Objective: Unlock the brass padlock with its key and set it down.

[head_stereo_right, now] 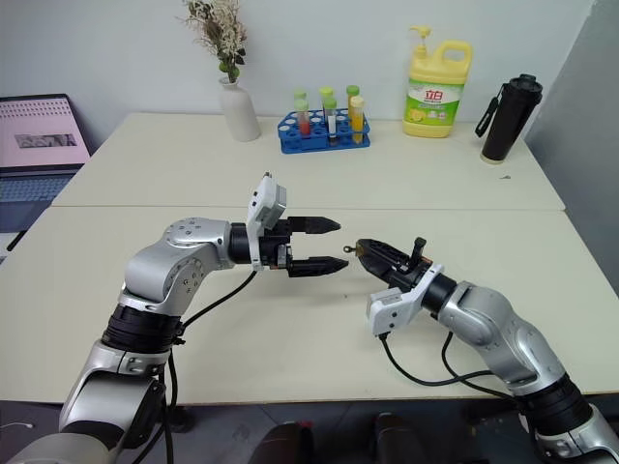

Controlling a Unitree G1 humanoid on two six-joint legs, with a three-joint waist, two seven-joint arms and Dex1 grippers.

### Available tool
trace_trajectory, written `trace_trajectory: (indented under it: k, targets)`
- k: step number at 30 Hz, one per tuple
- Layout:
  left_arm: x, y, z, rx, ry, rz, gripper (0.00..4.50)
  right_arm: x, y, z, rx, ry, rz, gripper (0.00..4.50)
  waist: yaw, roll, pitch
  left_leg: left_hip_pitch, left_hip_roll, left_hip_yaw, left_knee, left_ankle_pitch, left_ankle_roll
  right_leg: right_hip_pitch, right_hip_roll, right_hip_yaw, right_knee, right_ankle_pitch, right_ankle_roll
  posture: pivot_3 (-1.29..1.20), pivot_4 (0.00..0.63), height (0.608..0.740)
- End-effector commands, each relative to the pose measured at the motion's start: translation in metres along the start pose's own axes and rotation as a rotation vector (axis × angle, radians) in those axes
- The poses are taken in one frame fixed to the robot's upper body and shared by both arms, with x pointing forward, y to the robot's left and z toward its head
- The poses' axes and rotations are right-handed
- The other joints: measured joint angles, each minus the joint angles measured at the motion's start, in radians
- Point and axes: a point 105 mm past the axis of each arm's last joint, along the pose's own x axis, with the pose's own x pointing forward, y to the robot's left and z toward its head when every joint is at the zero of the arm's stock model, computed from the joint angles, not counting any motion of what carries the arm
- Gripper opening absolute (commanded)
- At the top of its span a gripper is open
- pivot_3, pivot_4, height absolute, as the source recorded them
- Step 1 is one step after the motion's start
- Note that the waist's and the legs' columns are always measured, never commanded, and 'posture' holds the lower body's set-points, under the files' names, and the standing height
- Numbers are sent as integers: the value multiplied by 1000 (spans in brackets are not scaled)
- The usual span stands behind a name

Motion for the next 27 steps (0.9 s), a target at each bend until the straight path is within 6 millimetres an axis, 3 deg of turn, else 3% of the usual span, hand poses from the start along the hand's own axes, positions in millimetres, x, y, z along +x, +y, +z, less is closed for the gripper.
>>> trace_trajectory:
  k: [1, 5, 14, 27]
  targets:
    - [-6, -3, 14, 23, -27, -11, 4123, 0, -15, 4, -25, -29, -44, 943, 0, 0, 0, 0, 0, 0, 0, 0, 0, 0, 0, 0, 0, 0, 0, 0, 150, 740]
    - [-5, -3, 10, 0, -5, -24, 3032, 2, -16, 7, -28, -49, -44, 943, 0, 0, 0, 0, 0, 0, 0, 0, 0, 0, 0, 0, 0, 0, 0, 0, 150, 740]
    - [5, -1, 8, -5, 1, -37, 13, 5, -17, 13, -22, -80, -47, 943, 1, 0, 0, 0, 0, 0, 0, 0, 0, 0, 0, 0, 0, 0, -1, 0, 150, 740]
    - [10, -3, 7, 10, -13, -53, 0, 5, -15, 13, -5, -80, -36, 943, 0, 0, 0, 0, 0, 0, 0, 0, 0, 0, 0, 0, 0, 1, -1, 0, 150, 740]
